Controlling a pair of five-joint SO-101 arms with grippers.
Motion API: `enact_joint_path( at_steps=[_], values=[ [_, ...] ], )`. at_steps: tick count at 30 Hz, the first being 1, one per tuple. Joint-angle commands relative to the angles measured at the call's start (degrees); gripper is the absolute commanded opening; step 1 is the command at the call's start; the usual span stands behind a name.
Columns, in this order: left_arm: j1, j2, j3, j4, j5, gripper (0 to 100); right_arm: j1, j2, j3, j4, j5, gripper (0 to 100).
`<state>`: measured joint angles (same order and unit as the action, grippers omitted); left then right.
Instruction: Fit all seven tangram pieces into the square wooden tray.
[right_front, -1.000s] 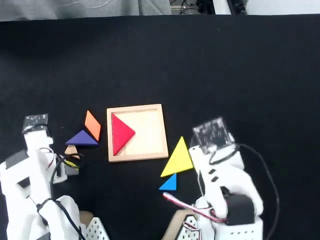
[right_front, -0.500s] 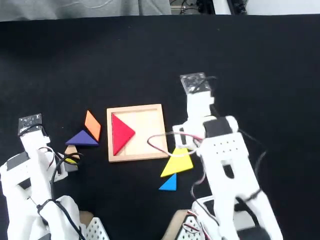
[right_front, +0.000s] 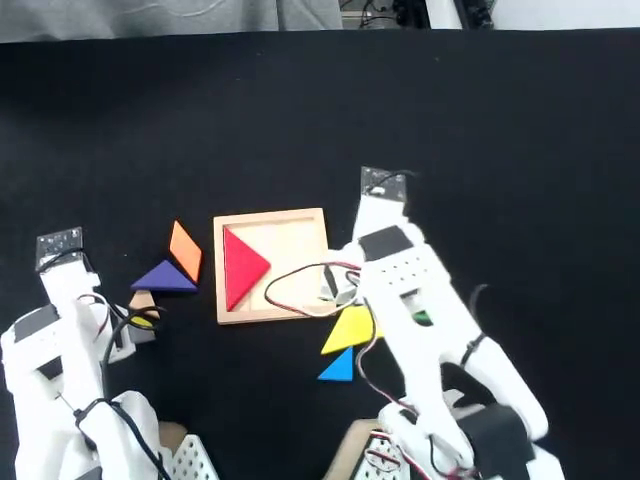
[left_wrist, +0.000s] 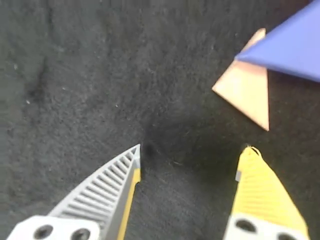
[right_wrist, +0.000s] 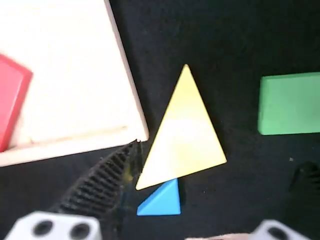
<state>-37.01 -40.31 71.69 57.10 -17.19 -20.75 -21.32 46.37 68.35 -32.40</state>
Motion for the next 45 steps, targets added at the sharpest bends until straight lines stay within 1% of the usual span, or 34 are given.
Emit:
enact_joint_path(
  at_steps=[1,6,11,20,27,31,33,37,39,41,45],
  values=[
    [-0.4,-1.05,-0.22,-0.7,0.26,30,1.14,3.91,0.04,-3.08,-2.55,45.2],
    [-0.31,-1.05,-0.22,-0.7,0.26,30,1.41,10.51,-0.31,-3.69,-2.64,45.2],
    [-0.31,-1.05,-0.22,-0.7,0.26,30,1.41,16.31,-0.04,-6.51,-2.37,45.2],
    [-0.31,-1.05,-0.22,-0.7,0.09,30,1.49,25.54,-2.95,-5.01,-2.2,45.2],
    [-0.31,-1.05,-0.22,-0.7,0.09,30,2.55,27.82,-6.02,-2.73,-1.93,45.1],
    [-0.31,-1.05,-0.22,-0.7,0.0,30,4.04,26.86,-7.16,-1.41,0.0,44.9],
    [-0.31,-1.05,-0.22,-0.7,0.0,30,3.96,26.51,-7.16,-0.79,0.62,41.7],
    [-0.31,-1.05,-0.22,-0.7,0.0,30,2.81,26.33,-7.6,-0.97,4.04,29.9],
    [-0.31,-1.05,-0.22,-0.7,-0.09,30,2.73,26.77,-8.13,-0.53,4.22,27.6],
    [-0.31,-1.05,-0.22,-0.7,-0.09,30,2.73,26.86,-7.96,-0.53,4.4,28.9],
    [-0.31,-1.05,-0.22,-0.7,-0.09,30,2.73,26.86,-7.43,-0.44,4.04,34.7]
  ],
)
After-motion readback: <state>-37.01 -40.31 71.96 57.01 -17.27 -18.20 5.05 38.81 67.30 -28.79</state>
